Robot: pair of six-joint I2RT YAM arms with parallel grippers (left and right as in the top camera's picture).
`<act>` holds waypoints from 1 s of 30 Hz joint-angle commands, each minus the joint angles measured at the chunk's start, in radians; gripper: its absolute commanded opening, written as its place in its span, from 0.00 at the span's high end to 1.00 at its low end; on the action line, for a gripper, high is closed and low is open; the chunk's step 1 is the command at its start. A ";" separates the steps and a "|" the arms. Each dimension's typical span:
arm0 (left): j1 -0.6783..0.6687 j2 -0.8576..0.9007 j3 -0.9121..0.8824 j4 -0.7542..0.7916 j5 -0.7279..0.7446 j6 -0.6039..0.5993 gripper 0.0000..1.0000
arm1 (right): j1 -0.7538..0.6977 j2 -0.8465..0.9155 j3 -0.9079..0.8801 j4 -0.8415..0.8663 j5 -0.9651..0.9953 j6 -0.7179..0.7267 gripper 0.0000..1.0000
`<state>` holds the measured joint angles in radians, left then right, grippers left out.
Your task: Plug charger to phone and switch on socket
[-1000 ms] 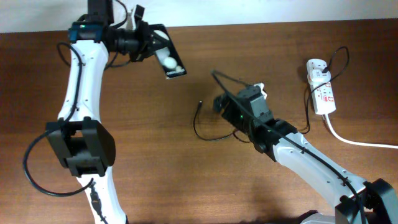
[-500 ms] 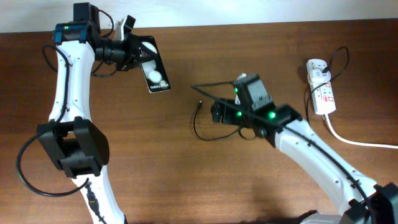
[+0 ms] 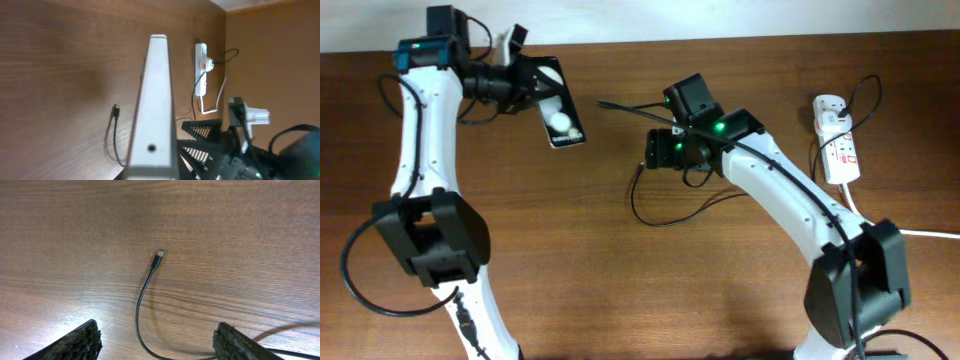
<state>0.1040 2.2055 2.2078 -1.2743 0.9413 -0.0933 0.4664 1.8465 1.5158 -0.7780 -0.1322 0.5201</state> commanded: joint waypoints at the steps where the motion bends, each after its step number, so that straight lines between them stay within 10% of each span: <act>1: 0.055 -0.002 0.007 0.002 0.031 0.019 1.00 | 0.006 0.061 0.023 0.027 -0.043 0.059 0.37; 8: 0.082 -0.002 0.007 0.001 0.030 0.019 1.00 | 0.006 0.176 0.023 0.091 -0.126 0.174 0.53; 30: 0.081 -0.002 0.007 -0.003 0.030 0.019 1.00 | 0.064 0.305 0.023 0.205 -0.113 0.222 0.56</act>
<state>0.1844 2.2055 2.2078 -1.2758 0.9413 -0.0933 0.5148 2.1338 1.5188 -0.5858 -0.2634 0.7345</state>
